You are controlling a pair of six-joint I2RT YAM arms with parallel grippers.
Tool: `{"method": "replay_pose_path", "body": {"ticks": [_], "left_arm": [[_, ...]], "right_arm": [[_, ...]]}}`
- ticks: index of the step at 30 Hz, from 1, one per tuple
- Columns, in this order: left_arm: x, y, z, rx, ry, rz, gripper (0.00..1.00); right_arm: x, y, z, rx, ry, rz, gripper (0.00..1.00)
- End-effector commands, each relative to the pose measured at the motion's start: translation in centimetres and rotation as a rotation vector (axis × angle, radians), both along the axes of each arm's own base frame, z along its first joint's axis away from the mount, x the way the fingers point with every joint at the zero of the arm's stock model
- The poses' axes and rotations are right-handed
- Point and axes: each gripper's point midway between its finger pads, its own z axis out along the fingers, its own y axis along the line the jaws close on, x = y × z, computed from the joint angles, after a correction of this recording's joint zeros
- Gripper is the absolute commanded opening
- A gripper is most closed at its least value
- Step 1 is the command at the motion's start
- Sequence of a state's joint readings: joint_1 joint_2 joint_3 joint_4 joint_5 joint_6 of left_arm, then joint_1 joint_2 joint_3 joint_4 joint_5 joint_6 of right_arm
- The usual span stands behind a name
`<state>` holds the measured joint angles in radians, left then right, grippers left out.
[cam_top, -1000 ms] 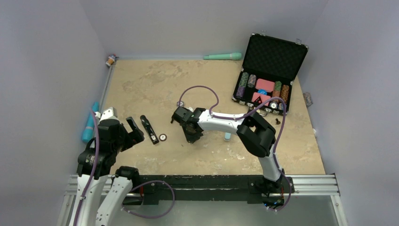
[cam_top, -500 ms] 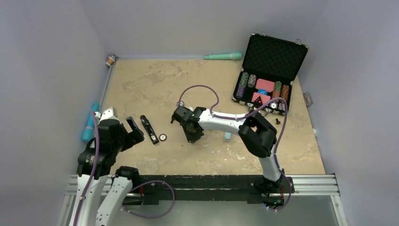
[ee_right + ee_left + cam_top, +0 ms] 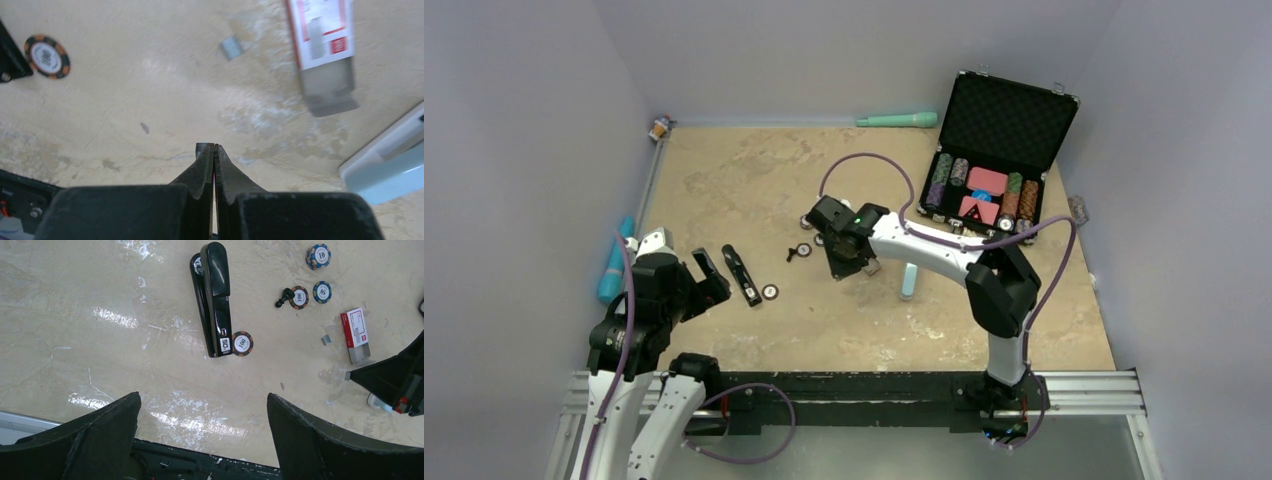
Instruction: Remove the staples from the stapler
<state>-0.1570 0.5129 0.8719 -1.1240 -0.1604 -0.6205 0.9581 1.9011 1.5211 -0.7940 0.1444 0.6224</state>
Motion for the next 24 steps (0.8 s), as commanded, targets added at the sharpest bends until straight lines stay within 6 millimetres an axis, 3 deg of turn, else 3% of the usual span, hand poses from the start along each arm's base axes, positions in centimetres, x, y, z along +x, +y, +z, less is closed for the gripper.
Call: {"method": "replay_pose_path", "body": {"ticks": [1, 7, 12, 24], "left_arm": [[0.2, 0.0, 0.2, -0.013, -0.011, 0.013, 1.0], [0.3, 0.0, 0.2, -0.015, -0.012, 0.013, 1.0], [0.3, 0.0, 0.3, -0.012, -0.014, 0.015, 1.0], [0.4, 0.1, 0.2, -0.008, -0.009, 0.015, 1.0]], "right_arm": [[4.2, -3.1, 2.1, -0.005, -0.075, -0.08, 0.0], [7.9, -6.6, 1.2, -0.069, -0.102, -0.132, 0.0], [9.3, -8.2, -0.5, -0.125, -0.096, -0.138, 0.0], [9.6, -7.6, -3.1, -0.139, -0.056, -0.103, 0.0]]}}
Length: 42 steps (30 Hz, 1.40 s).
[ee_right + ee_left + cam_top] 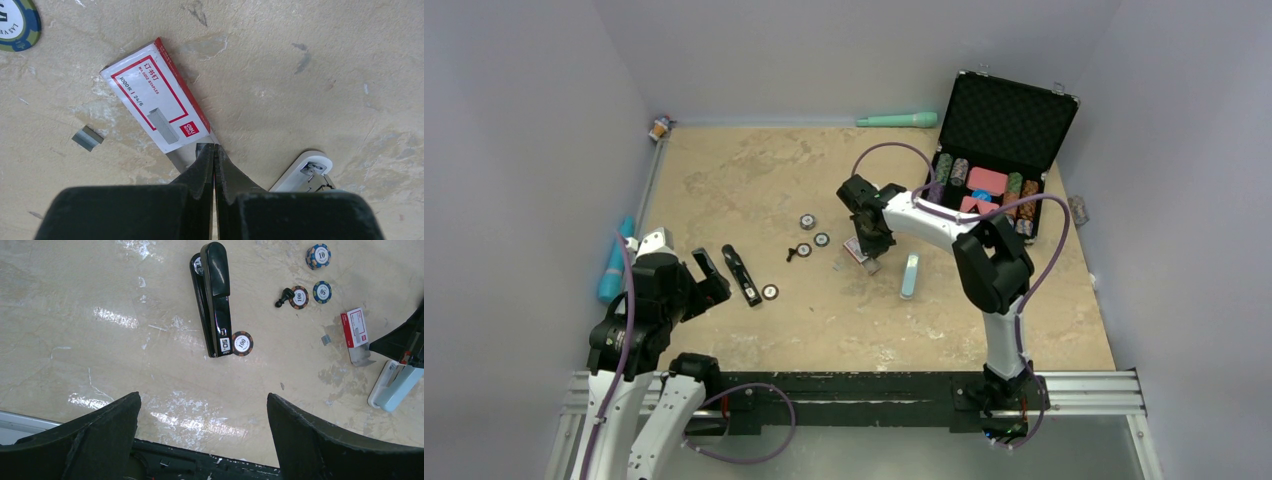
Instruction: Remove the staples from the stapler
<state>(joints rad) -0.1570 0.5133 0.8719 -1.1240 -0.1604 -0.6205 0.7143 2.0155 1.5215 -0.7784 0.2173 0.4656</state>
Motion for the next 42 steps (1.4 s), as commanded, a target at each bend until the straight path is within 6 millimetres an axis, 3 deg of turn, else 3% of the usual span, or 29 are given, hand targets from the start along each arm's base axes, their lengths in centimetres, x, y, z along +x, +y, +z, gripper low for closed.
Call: {"method": "replay_pose_path", "body": {"ticks": [1, 30, 42], "left_arm": [[0.4, 0.1, 0.2, -0.009, -0.008, 0.016, 1.0], [0.4, 0.3, 0.3, -0.005, -0.011, 0.026, 1.0], [0.4, 0.3, 0.3, -0.004, -0.013, 0.029, 1.0]], "right_arm": [[1.4, 1.0, 1.2, 0.029, -0.051, 0.025, 0.0], [-0.6, 2.4, 0.0, 0.063, 0.007, 0.043, 0.0], [-1.2, 1.3, -0.2, 0.037, 0.002, 0.035, 0.0]]}}
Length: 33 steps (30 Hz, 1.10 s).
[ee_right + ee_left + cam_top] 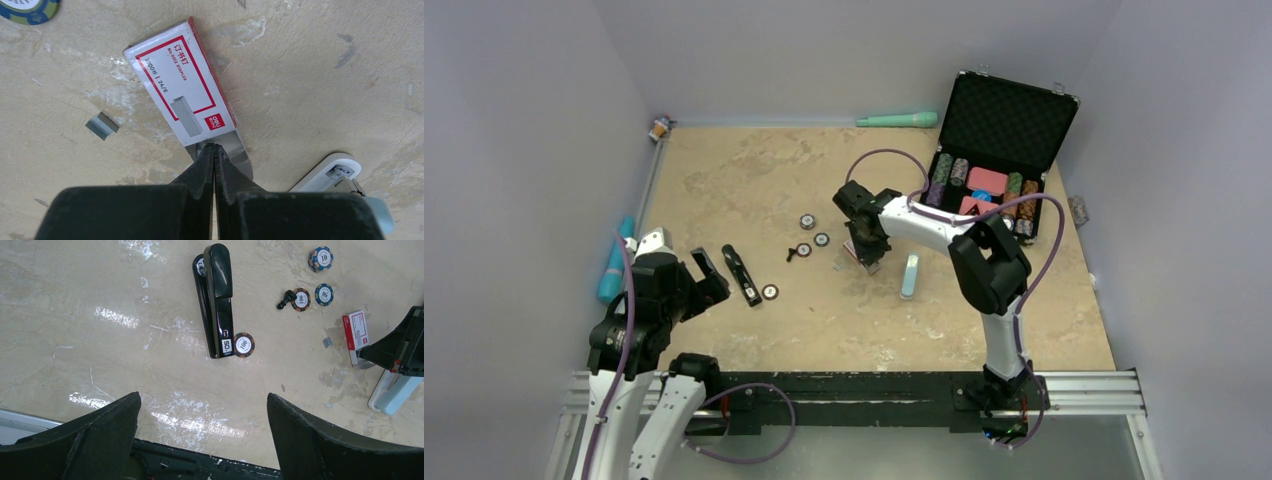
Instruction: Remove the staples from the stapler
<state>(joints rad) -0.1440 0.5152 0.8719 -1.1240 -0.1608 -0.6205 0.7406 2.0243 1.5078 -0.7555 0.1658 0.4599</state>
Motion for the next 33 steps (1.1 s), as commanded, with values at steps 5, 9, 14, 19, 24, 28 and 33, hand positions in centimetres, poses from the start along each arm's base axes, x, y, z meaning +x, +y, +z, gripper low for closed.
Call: {"method": "replay_pose_path", "body": {"ticks": [5, 9, 14, 19, 24, 28, 33], "left_arm": [[0.4, 0.2, 0.3, -0.005, -0.016, 0.017, 1.0], [0.4, 0.2, 0.3, -0.005, -0.016, 0.019, 1.0], [0.4, 0.2, 0.3, -0.007, -0.013, 0.022, 1.0], [0.3, 0.2, 0.3, -0.008, -0.011, 0.022, 0.99], [0.3, 0.2, 0.2, -0.009, -0.006, 0.024, 0.99], [0.3, 0.2, 0.2, -0.006, -0.001, 0.024, 0.99], [0.3, 0.2, 0.1, -0.005, 0.0, 0.026, 0.99]], "right_arm": [[-0.1, -0.6, 0.4, -0.006, -0.03, -0.011, 0.0], [0.0, -0.3, 0.4, -0.002, -0.032, -0.005, 0.0], [0.5, 0.2, 0.9, 0.013, -0.043, 0.006, 0.0], [0.9, 0.6, 1.0, 0.017, -0.047, 0.017, 0.0], [1.0, 1.3, 1.3, 0.048, -0.05, 0.047, 0.11], [1.0, 1.4, 1.6, 0.057, -0.051, 0.059, 0.25], [0.6, 1.1, 1.4, 0.052, -0.044, 0.059, 0.27]]}}
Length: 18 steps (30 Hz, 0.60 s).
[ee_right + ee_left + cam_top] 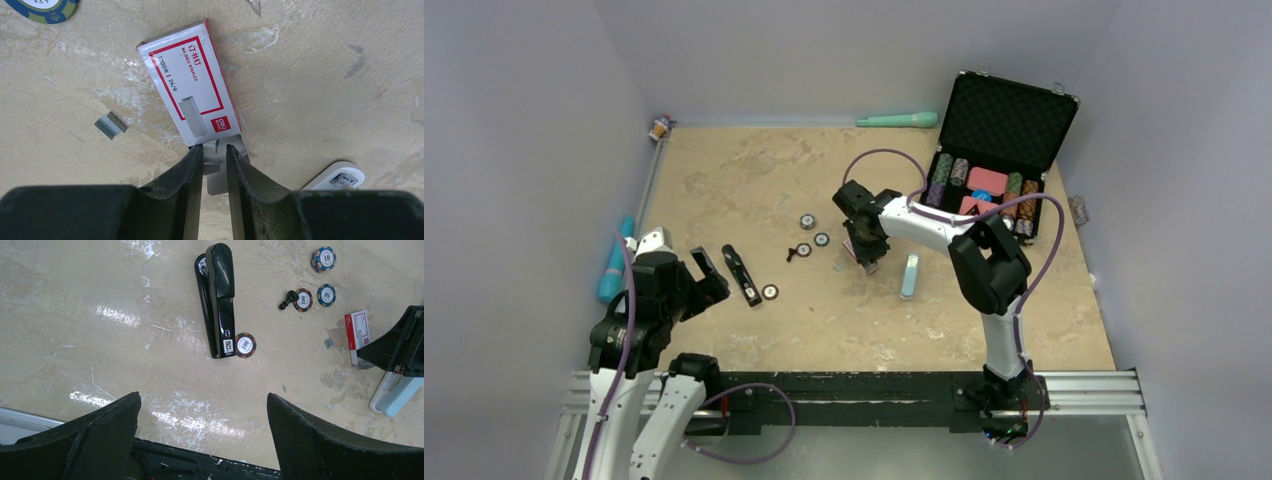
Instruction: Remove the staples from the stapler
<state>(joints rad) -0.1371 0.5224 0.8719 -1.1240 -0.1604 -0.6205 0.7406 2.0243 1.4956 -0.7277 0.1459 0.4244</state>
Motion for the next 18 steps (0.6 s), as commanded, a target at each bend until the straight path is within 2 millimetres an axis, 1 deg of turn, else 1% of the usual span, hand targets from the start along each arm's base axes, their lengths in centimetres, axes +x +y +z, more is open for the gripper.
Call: {"method": "replay_pose_path", "body": {"ticks": [1, 3, 6, 11, 14, 16, 18], "left_arm": [[0.3, 0.1, 0.3, -0.007, -0.01, 0.02, 0.99], [0.3, 0.1, 0.3, -0.007, -0.008, 0.02, 0.99], [0.3, 0.1, 0.3, -0.007, -0.008, 0.02, 0.99], [0.3, 0.1, 0.2, -0.007, -0.003, 0.019, 0.99], [0.3, 0.1, 0.2, -0.007, -0.003, 0.017, 0.99], [0.3, 0.0, 0.2, -0.007, -0.002, 0.013, 0.99], [0.3, 0.0, 0.2, -0.008, -0.003, 0.013, 0.99]], "right_arm": [[0.5, 0.8, 1.7, 0.042, -0.042, 0.02, 0.27], [0.5, 0.9, 2.1, 0.049, -0.044, 0.018, 0.27], [0.5, 1.2, 3.6, 0.072, -0.055, 0.016, 0.27], [0.8, 2.1, 7.0, 0.132, -0.089, 0.018, 0.28], [0.2, 3.2, 8.2, 0.168, -0.089, 0.049, 0.28], [-0.4, 4.2, 8.6, 0.191, -0.086, 0.08, 0.3], [-1.2, 5.6, 8.8, 0.221, -0.081, 0.133, 0.33]]}}
